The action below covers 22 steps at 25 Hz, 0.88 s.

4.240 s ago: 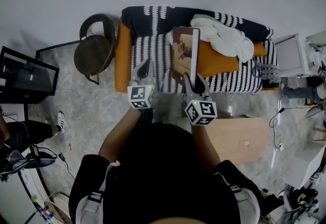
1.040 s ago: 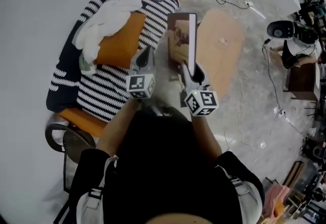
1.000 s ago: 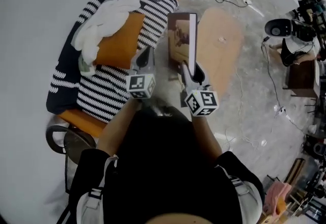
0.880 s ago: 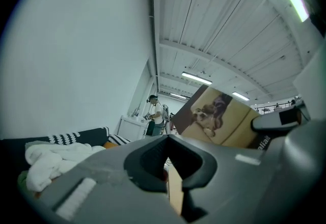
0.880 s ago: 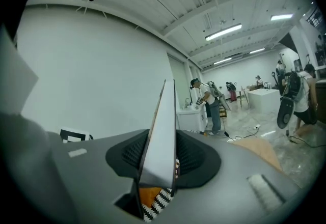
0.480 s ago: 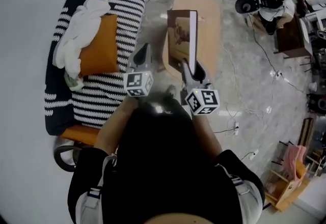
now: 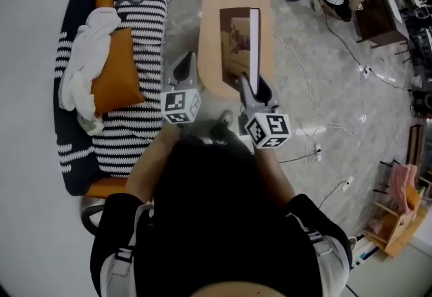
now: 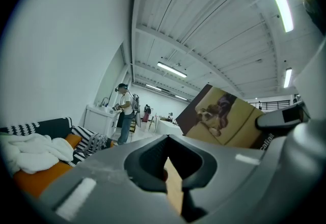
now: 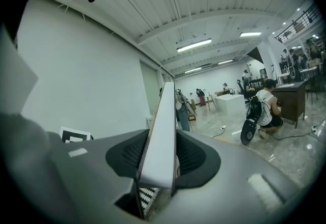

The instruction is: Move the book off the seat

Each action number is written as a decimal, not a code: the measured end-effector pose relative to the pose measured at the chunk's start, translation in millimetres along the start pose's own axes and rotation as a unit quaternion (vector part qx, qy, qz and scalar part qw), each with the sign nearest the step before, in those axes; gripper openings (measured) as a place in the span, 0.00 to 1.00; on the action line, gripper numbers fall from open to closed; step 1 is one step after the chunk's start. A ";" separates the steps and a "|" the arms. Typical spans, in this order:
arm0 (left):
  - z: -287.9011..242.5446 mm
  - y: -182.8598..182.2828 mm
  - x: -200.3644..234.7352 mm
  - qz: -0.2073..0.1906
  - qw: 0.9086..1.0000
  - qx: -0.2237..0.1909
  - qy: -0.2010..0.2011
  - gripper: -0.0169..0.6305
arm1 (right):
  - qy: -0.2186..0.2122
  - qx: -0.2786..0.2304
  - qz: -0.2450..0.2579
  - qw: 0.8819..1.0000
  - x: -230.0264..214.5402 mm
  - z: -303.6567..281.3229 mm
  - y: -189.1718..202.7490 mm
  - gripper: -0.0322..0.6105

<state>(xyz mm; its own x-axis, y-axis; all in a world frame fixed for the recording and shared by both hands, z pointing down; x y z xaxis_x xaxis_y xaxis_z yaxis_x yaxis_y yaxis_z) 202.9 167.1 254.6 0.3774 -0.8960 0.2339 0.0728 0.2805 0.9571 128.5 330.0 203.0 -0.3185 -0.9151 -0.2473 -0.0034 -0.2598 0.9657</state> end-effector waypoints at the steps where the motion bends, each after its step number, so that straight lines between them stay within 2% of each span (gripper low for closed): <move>1: -4.9 2.7 -6.9 -0.001 1.000 0.002 0.003 0.03 | 0.002 -0.001 -0.002 1.000 -7.8 1.1 -1.4 0.29; 12: -68.6 31.7 -69.9 -0.011 1.000 0.011 0.018 0.03 | 0.017 -0.008 -0.016 1.000 -99.0 -4.4 -12.8 0.29; 22: -119.0 56.7 -121.8 -0.009 1.000 0.015 0.012 0.04 | 0.024 -0.008 -0.035 0.999 -171.4 -8.5 -16.2 0.29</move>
<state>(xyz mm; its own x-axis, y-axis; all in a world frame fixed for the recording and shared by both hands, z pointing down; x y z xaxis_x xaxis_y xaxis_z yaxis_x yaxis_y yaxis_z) 270.9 333.1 260.1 0.3983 -0.8921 0.2134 0.0524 0.2544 0.9657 191.3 488.4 229.1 -0.2716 -0.9082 -0.3185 -0.0098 -0.3283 0.9445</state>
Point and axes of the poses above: the fingertips, and each gripper's own axes: z backward along the fingers, x to its left, y out of its underside, the point moved 1 cm from there along z, backward along the fingers, and after that the axes turned 13 degrees about -x, right-handed, at the moved point
